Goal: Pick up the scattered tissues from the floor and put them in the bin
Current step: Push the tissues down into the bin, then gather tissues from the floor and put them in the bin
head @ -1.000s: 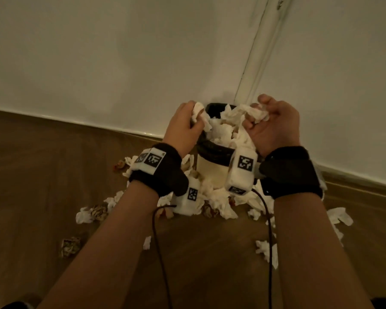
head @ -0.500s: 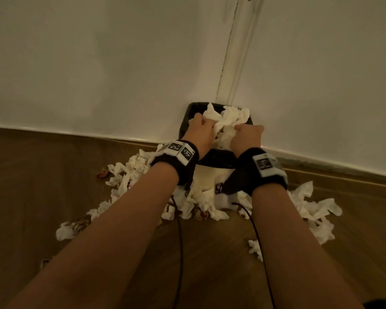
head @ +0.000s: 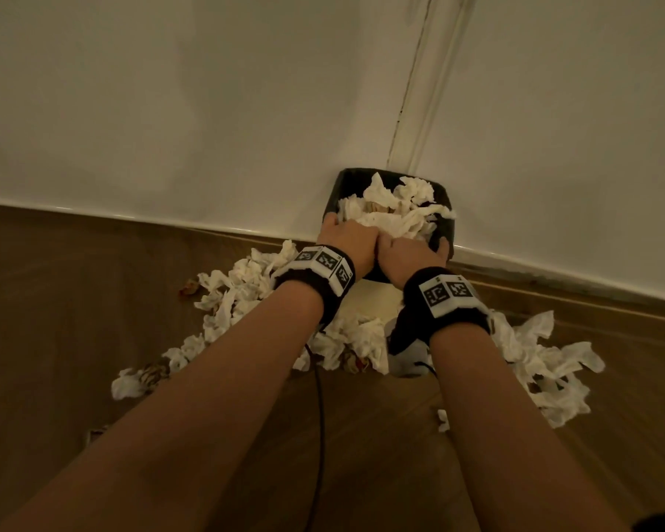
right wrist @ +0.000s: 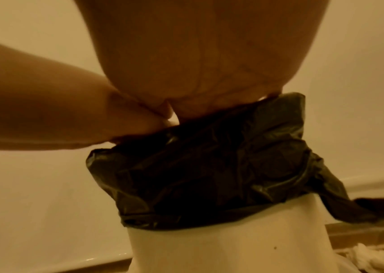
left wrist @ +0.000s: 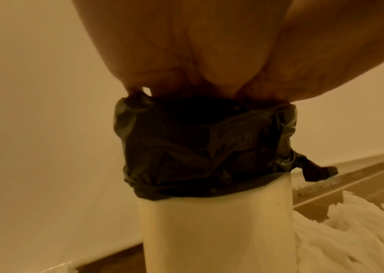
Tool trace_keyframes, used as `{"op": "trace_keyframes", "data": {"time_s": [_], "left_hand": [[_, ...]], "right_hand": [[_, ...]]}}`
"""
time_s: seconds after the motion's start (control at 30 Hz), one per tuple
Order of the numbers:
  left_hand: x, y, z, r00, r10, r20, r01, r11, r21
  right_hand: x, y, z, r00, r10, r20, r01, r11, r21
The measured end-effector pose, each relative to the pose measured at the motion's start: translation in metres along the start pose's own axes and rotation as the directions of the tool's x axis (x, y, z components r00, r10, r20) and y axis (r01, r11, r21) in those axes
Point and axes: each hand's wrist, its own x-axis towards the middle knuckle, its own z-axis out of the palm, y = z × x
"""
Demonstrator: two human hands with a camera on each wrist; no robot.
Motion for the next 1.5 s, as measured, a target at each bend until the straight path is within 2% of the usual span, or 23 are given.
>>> {"op": "trace_keyframes", "data": {"time_s": [0.1,0.23,0.33,0.43,0.53,0.63,0.7,0.77,0.83,0.9,1.0,1.07,1.13,1.2,1.3,1.5], "left_hand": [[-0.016,-0.005,0.003,0.979,-0.006,-0.203,-0.010,0.997,-0.078],[-0.046,-0.018,0.010,0.890,-0.083,-0.449,-0.029,0.971,-0.236],[-0.073,-0.034,0.021,0.842,-0.223,-0.491,0.054,0.941,-0.335],[-0.109,-0.060,0.039,0.806,-0.374,-0.458,0.175,0.891,-0.419],[-0.150,-0.096,0.068,0.753,-0.554,-0.356,0.369,0.802,-0.469],[-0.194,-0.134,0.096,0.674,-0.715,-0.184,0.583,0.668,-0.462],[-0.223,-0.155,0.115,0.573,-0.815,-0.087,0.712,0.547,-0.440],[-0.252,-0.173,0.135,0.448,-0.894,0.018,0.818,0.401,-0.412],[-0.268,-0.183,0.150,0.399,-0.904,0.155,0.870,0.320,-0.375],[-0.281,-0.197,0.161,0.414,-0.872,0.263,0.894,0.334,-0.300],[-0.290,-0.211,0.178,0.463,-0.823,0.330,0.881,0.384,-0.276],[-0.291,-0.214,0.189,0.511,-0.800,0.316,0.857,0.446,-0.257],[-0.289,-0.218,0.198,0.595,-0.761,0.259,0.803,0.551,-0.227],[-0.286,-0.224,0.204,0.642,-0.732,0.226,0.765,0.595,-0.248],[-0.288,-0.227,0.211,0.649,-0.731,0.211,0.757,0.594,-0.271],[-0.291,-0.224,0.213,0.676,-0.718,0.164,0.736,0.645,-0.206]], "right_hand": [[-0.008,-0.002,0.001,0.982,0.030,-0.188,-0.035,0.999,-0.021],[-0.023,-0.016,0.005,0.858,0.088,-0.506,-0.074,0.996,0.047],[-0.033,-0.040,0.014,0.786,0.045,-0.617,0.009,0.996,0.083],[-0.046,-0.075,0.034,0.778,-0.086,-0.623,0.157,0.986,0.061],[-0.065,-0.112,0.070,0.813,-0.274,-0.514,0.330,0.944,0.020],[-0.082,-0.146,0.112,0.837,-0.474,-0.273,0.497,0.867,0.021],[-0.094,-0.166,0.141,0.810,-0.579,-0.099,0.585,0.809,0.056],[-0.104,-0.186,0.171,0.765,-0.640,0.070,0.629,0.767,0.132],[-0.110,-0.195,0.191,0.724,-0.665,0.184,0.645,0.747,0.163],[-0.112,-0.209,0.210,0.690,-0.669,0.277,0.657,0.739,0.148],[-0.111,-0.223,0.229,0.651,-0.650,0.392,0.667,0.737,0.114],[-0.110,-0.229,0.237,0.639,-0.644,0.420,0.686,0.724,0.066],[-0.108,-0.231,0.244,0.642,-0.638,0.426,0.692,0.721,0.036],[-0.107,-0.232,0.248,0.644,-0.632,0.431,0.692,0.722,0.026],[-0.103,-0.231,0.252,0.645,-0.622,0.443,0.696,0.718,-0.005],[-0.098,-0.229,0.256,0.633,-0.608,0.479,0.703,0.710,-0.028]]}}
